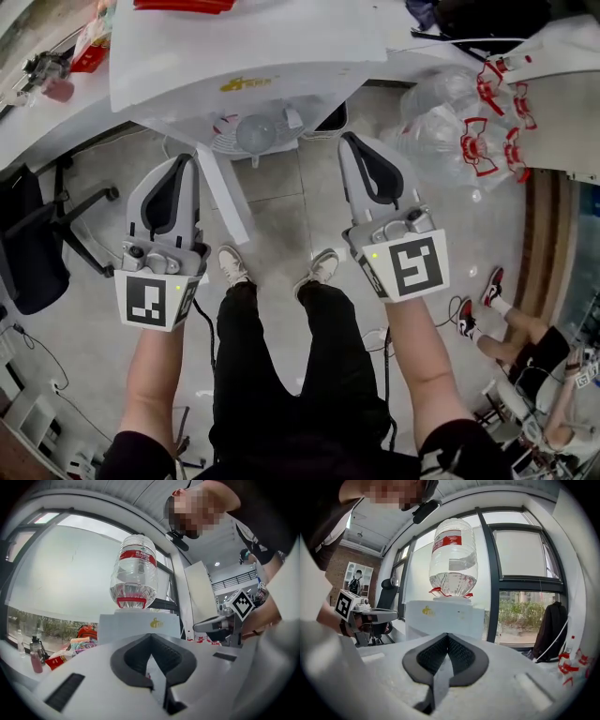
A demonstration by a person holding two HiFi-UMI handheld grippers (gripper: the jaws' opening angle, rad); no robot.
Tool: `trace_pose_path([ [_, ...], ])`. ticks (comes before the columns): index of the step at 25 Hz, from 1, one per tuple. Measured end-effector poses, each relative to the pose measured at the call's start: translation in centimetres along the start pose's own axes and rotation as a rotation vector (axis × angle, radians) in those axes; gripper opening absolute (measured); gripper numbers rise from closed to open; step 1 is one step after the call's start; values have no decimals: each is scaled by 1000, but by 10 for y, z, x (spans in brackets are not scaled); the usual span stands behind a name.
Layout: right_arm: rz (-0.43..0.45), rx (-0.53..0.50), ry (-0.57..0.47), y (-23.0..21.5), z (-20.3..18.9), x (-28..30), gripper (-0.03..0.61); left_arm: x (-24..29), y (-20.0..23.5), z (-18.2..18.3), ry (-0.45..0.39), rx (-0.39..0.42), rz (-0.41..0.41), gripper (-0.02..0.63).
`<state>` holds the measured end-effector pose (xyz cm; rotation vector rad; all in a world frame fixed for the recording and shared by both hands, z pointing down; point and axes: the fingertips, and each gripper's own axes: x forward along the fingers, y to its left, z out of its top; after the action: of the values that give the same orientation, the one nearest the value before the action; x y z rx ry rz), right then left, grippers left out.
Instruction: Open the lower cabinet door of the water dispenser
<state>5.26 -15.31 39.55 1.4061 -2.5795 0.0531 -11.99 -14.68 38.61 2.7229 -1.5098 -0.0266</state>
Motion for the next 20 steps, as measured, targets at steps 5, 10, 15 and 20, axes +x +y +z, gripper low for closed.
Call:
trace_pose_path([
  [5, 11, 17, 20, -10, 34, -8, 5, 14, -2, 37, 23, -11, 15, 8],
  [10, 33, 30, 27, -22, 60, -15, 5, 26, -15, 73, 38, 4, 33, 8],
  [15, 39, 85, -59, -30, 109, -13, 5, 41, -25, 104, 62, -6, 35, 8],
  [20, 62, 87, -117, -29, 147, -17, 5, 43, -35, 137, 64, -7, 42, 8],
])
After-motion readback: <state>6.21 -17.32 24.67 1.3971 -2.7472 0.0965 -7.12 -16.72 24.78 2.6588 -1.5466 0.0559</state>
